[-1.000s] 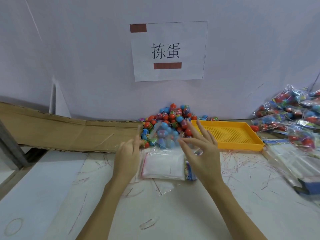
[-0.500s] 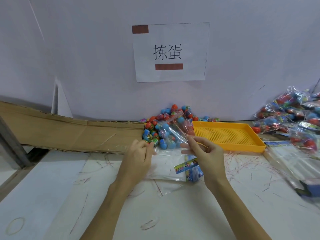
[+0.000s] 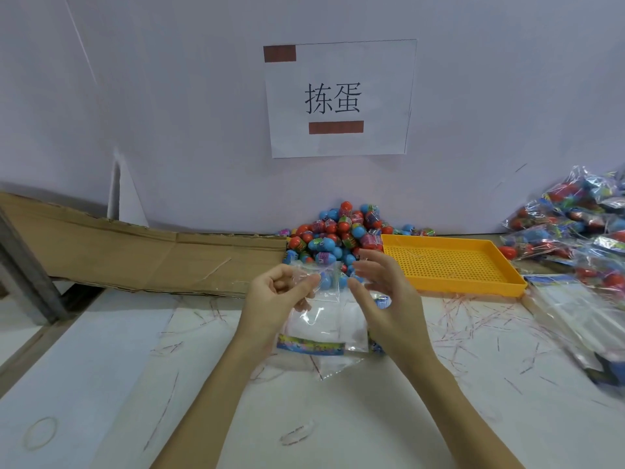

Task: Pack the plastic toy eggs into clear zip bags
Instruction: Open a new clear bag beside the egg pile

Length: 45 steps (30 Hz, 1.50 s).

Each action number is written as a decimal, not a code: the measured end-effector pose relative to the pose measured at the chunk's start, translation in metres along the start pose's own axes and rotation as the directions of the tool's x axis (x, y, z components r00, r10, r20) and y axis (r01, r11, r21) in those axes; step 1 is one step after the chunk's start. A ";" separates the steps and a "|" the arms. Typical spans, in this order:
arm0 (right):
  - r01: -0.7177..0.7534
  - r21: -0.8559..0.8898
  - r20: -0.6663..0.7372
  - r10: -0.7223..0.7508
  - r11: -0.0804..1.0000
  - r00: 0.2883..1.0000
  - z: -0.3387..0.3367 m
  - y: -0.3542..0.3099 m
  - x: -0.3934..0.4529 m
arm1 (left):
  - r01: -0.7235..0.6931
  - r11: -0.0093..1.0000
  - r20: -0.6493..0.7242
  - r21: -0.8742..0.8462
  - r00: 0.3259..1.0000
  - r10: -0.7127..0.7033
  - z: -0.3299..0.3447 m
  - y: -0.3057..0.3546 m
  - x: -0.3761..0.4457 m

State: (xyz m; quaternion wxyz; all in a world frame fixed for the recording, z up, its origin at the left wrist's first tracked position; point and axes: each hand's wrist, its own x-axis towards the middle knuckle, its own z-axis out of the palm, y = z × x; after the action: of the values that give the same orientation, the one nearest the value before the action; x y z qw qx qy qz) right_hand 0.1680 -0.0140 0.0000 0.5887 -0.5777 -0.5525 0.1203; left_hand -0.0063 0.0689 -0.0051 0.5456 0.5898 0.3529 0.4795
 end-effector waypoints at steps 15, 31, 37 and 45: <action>0.067 -0.062 0.209 -0.053 0.996 0.976 0.001 0.004 -0.003 | -0.190 0.930 0.261 0.316 0.959 0.108 0.001 0.000 -0.006; -0.270 0.395 -0.019 0.302 0.878 0.953 -0.017 -0.005 0.006 | 0.036 0.992 0.210 0.118 0.976 -0.060 -0.011 0.006 0.000; -0.626 0.673 0.398 0.520 0.394 0.755 -0.021 -0.009 0.009 | -0.078 0.981 0.102 0.178 0.993 0.061 -0.014 0.005 0.002; -0.688 0.513 0.531 0.440 0.514 0.724 -0.011 -0.012 0.003 | -0.121 0.981 0.058 0.153 0.992 0.113 -0.010 0.006 0.001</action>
State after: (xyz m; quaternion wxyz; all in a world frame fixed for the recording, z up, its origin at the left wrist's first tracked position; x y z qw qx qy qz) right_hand 0.1720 -0.0215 0.0149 0.5805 -0.4398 -0.3361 0.5972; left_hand -0.0164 0.0718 0.0006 0.4772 0.6620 0.3405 0.4669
